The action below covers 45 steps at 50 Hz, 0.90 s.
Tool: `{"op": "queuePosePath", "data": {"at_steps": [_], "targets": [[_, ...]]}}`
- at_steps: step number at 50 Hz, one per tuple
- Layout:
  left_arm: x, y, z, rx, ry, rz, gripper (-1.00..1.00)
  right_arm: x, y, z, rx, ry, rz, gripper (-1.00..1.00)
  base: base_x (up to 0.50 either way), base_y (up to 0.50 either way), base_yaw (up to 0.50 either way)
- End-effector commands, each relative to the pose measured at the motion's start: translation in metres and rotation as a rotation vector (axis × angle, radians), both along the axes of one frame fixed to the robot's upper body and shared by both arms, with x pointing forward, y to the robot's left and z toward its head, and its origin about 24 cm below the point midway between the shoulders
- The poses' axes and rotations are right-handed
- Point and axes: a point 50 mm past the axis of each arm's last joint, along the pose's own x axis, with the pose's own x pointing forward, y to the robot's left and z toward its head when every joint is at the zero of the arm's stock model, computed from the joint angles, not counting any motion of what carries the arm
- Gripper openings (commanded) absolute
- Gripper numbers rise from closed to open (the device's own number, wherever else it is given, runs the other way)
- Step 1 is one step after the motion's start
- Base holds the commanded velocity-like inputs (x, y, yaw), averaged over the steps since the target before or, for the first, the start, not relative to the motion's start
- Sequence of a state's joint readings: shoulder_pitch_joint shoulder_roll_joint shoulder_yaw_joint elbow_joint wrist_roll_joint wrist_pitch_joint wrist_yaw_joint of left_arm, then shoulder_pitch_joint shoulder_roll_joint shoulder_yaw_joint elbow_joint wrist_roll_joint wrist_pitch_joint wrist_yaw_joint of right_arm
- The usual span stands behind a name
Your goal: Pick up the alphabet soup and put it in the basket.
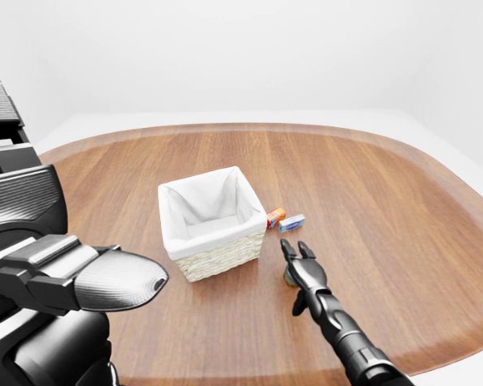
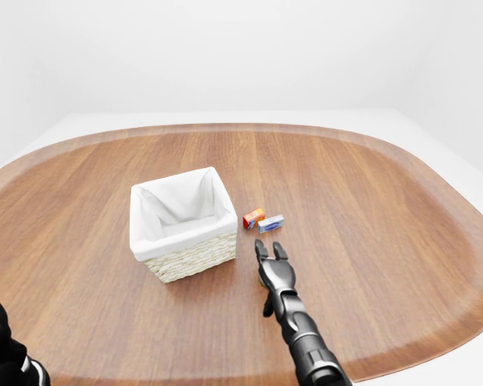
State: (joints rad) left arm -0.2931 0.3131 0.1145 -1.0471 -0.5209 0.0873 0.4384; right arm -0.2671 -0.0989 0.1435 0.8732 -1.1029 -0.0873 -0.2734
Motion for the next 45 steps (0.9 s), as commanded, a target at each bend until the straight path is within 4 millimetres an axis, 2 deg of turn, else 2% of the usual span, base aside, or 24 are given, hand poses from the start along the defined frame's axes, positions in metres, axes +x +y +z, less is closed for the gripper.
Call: {"op": "queuePosePath", "data": {"at_steps": [1,3,4,5,6,8,9,36,42,45], "targets": [[0.000,0.000,0.000,-0.004,0.000,-0.003,1.00,-0.011,-0.001,-0.014,0.001,0.071,-0.011,1.00,0.00,0.00,0.00],[0.000,0.000,0.000,-0.009,0.006,-0.010,1.00,-0.012,-0.001,-0.014,0.003,0.074,-0.012,1.00,0.00,0.00,0.00],[0.000,0.000,0.000,-0.010,0.009,-0.011,1.00,-0.012,-0.001,-0.014,0.002,0.074,-0.010,0.77,0.00,0.00,0.00],[0.001,0.000,0.000,-0.011,0.011,-0.013,1.00,-0.012,-0.001,-0.014,0.005,0.075,-0.012,-0.06,0.00,0.00,0.00],[0.001,0.000,0.000,-0.014,0.012,-0.016,1.00,-0.011,-0.001,-0.014,0.001,0.071,-0.011,-0.49,0.00,0.00,0.00],[0.001,0.000,0.000,-0.017,0.015,-0.019,1.00,-0.011,-0.001,-0.014,0.001,0.071,-0.012,-0.49,0.00,0.00,0.00],[0.001,0.000,0.000,-0.015,0.015,-0.019,1.00,-0.011,-0.001,-0.014,-0.001,0.070,-0.011,-1.00,0.00,0.00,0.00],[0.000,-0.001,-0.001,0.014,-0.001,0.005,1.00,-0.010,0.003,-0.012,-0.002,0.067,0.011,-1.00,0.00,0.00,0.00],[0.000,-0.002,-0.001,0.022,-0.006,0.010,1.00,-0.004,0.005,0.008,0.099,0.026,-0.009,-1.00,0.00,0.00,0.00],[0.000,-0.002,-0.002,0.027,-0.007,0.014,1.00,-0.004,0.010,0.028,0.196,0.000,-0.004,-0.99,0.00,0.00,0.00]]}}
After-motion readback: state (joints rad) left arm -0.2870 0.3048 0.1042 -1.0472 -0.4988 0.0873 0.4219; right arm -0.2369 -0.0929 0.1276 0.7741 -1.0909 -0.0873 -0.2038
